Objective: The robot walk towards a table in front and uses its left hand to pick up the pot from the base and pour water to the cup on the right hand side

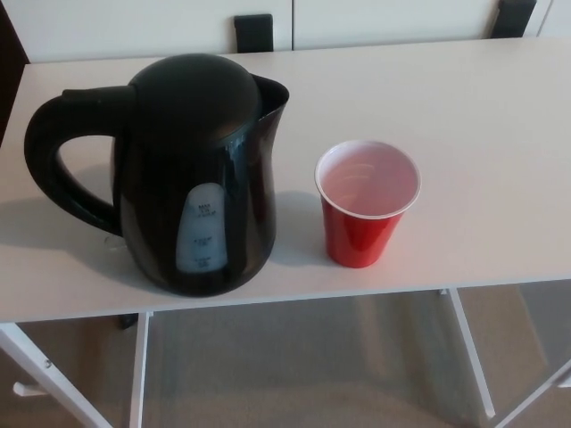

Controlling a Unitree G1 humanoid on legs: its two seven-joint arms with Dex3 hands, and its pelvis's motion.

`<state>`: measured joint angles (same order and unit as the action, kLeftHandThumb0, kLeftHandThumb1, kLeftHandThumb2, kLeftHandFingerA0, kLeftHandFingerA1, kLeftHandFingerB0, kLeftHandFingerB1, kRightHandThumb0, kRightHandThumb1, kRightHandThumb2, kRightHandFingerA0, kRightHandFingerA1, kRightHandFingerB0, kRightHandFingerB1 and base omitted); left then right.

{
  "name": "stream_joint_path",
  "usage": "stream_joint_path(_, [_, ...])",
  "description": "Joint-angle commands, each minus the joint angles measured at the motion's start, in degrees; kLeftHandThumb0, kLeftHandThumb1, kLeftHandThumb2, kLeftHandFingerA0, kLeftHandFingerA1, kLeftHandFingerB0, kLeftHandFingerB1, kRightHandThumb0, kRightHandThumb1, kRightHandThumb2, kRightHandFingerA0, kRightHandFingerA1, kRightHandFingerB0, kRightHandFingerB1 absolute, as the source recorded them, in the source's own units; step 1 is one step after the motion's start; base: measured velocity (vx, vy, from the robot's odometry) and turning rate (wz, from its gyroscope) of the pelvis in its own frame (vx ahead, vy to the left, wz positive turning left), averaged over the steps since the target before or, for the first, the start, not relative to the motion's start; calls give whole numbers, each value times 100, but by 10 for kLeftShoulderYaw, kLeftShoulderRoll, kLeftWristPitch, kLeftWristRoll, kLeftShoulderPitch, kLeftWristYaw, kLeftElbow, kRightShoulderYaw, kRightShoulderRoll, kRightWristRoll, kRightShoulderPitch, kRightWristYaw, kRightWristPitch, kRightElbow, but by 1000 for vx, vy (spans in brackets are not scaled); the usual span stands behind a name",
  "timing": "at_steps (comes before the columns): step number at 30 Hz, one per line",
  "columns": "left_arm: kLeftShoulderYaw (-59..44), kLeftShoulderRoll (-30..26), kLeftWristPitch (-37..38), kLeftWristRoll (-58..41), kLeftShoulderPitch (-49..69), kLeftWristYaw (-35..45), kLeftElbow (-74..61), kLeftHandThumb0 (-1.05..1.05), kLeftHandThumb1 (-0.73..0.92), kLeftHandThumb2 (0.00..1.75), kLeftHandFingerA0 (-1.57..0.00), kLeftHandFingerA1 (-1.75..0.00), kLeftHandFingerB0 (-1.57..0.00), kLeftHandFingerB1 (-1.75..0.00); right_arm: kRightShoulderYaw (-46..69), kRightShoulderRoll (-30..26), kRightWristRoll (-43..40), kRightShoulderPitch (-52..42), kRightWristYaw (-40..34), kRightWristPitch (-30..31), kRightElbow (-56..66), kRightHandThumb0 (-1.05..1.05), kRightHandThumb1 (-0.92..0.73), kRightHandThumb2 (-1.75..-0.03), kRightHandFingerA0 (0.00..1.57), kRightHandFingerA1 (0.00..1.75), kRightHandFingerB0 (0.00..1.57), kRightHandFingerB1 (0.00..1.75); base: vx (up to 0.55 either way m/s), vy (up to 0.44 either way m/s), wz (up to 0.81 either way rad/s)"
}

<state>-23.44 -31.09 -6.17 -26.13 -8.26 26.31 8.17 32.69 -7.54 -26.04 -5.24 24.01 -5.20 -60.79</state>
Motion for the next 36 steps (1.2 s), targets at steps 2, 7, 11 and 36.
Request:
stream_joint_path(2, [44,7,-21,66,-47,-56,36,-24,31,84,0,-47,0,-47,-4,-12,2,1,-8,1,9,-22,-51,-65,43,70,37,48,0,0,0])
stream_joint_path(7, [66,20,-12,81,-91,-69,99,-43,37,62,-8,-34,-8,-28,-7,-11,-1,-2,-4,9,30,-22,-52,-66,43,72,36,49,0,0,0])
stream_joint_path(11, [79,27,1,100,-105,-79,131,-45,40,62,-9,-33,-8,-26,-9,-9,-2,-4,-9,17,45,-20,-52,-65,47,74,35,48,0,0,0])
stream_joint_path(36, [131,65,43,160,-100,-88,176,-27,30,85,0,-47,0,-48,-8,-16,-3,1,11,10,30,-25,-49,-64,42,72,33,47,0,0,0])
